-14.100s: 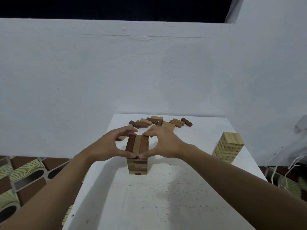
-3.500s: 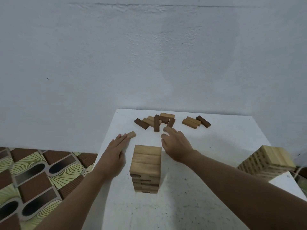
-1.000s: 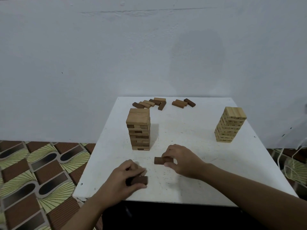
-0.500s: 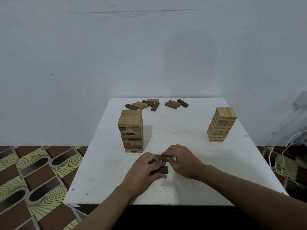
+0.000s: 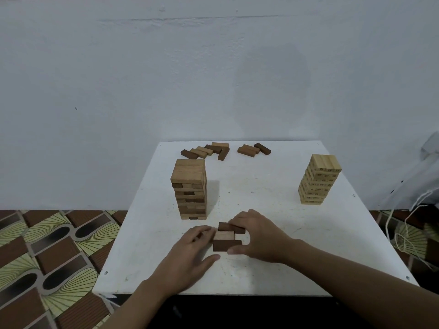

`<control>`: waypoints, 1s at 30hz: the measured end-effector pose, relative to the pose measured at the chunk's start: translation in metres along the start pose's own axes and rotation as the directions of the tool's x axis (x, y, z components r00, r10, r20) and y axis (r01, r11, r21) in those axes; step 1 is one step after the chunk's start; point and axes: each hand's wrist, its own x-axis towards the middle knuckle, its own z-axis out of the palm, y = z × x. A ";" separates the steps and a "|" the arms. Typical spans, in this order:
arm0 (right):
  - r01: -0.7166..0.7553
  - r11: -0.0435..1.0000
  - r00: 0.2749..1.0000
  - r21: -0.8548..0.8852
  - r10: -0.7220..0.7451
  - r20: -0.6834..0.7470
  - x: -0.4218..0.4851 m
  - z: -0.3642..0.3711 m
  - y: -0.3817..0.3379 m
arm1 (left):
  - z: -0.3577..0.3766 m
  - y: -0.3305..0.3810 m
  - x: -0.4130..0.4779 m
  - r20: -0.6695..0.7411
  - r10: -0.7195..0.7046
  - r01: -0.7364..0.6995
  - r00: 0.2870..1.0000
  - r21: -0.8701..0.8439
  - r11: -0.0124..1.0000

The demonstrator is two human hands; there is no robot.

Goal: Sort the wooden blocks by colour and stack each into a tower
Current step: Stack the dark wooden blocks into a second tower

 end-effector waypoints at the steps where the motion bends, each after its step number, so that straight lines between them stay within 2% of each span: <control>1: 0.000 1.000 1.000 0.007 0.000 0.014 0.001 0.000 0.000 | 0.001 0.003 0.002 -0.009 0.004 -0.004 1.000 -0.029 1.000; 5: 0.064 0.998 0.993 0.018 -0.065 0.103 0.007 -0.012 0.003 | 0.004 0.012 0.013 -0.008 -0.035 0.033 0.999 -0.164 0.986; 10: 0.083 0.995 0.974 0.049 -0.091 0.207 0.010 -0.034 0.010 | -0.001 0.027 0.030 0.095 -0.043 0.064 0.994 -0.226 0.972; 12: 0.012 0.996 0.984 0.091 -0.028 0.175 0.008 -0.038 0.015 | -0.003 0.026 0.034 0.133 -0.033 0.056 0.991 -0.170 0.984; 14: -0.037 0.992 0.996 0.123 0.027 0.083 0.006 -0.038 0.021 | -0.006 0.021 0.037 0.182 -0.007 0.019 0.983 -0.065 0.998; 16: -0.065 0.994 0.998 0.084 0.063 0.028 0.003 -0.035 0.025 | -0.009 0.016 0.039 0.192 0.021 -0.021 0.981 -0.005 1.000; 20: -0.158 0.987 0.987 0.031 0.158 0.021 -0.003 -0.022 0.027 | -0.005 0.014 0.041 0.095 0.057 -0.055 0.994 -0.024 0.998; 23: -0.194 0.975 0.981 0.105 0.194 0.012 -0.002 -0.019 0.026 | 0.000 0.022 0.044 0.004 0.000 0.000 1.000 -0.061 0.998; 30: -0.164 0.968 0.985 0.189 0.150 0.085 0.002 -0.032 0.028 | 0.007 0.037 0.046 -0.036 -0.107 0.102 0.994 -0.129 0.986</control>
